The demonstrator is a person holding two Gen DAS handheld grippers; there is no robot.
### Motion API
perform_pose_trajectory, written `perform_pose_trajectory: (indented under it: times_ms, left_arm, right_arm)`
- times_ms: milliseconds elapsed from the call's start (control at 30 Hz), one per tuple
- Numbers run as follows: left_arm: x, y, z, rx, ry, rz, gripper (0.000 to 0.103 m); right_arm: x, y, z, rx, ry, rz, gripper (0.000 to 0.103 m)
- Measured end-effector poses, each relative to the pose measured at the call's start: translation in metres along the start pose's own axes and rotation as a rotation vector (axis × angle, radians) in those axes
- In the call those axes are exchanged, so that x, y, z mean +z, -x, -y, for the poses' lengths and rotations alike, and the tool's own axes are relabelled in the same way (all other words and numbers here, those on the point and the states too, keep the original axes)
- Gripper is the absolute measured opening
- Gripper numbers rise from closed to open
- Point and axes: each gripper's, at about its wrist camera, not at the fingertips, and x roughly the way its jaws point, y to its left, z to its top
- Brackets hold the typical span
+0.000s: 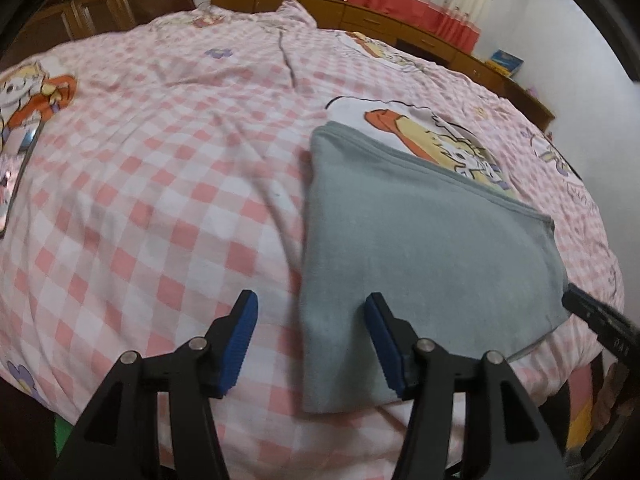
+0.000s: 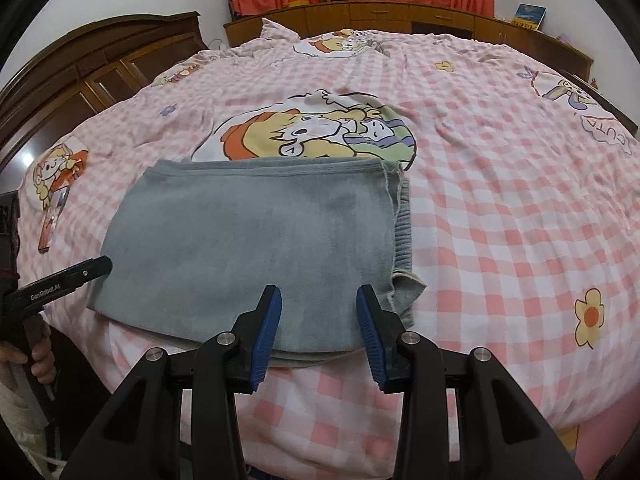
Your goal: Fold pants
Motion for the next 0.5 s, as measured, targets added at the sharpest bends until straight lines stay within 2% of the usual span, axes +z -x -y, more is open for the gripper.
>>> perform_pose_trajectory:
  times_ms: [100,200,367,500]
  left_arm:
    - [0.0,-0.002,-0.006,-0.033,0.033,-0.004,0.059]
    - [-0.001,-0.003,-0.006,-0.047,0.04,-0.004,0.059]
    - [-0.003,-0.005,-0.001,-0.09,0.038,-0.004,0.059]
    - [-0.003,-0.008,0.008,-0.095,0.01,-0.005,0.059]
  right_arm:
    - [0.001,0.002,-0.006,0.024,0.002,0.007,0.04]
    - [0.001,-0.002,-0.011,0.03,0.012,-0.001,0.047]
    - [-0.009,-0.022,-0.011,0.028,-0.002,-0.06,0.048]
    - [-0.012,-0.029,-0.011,0.026,0.006,-0.068,0.048]
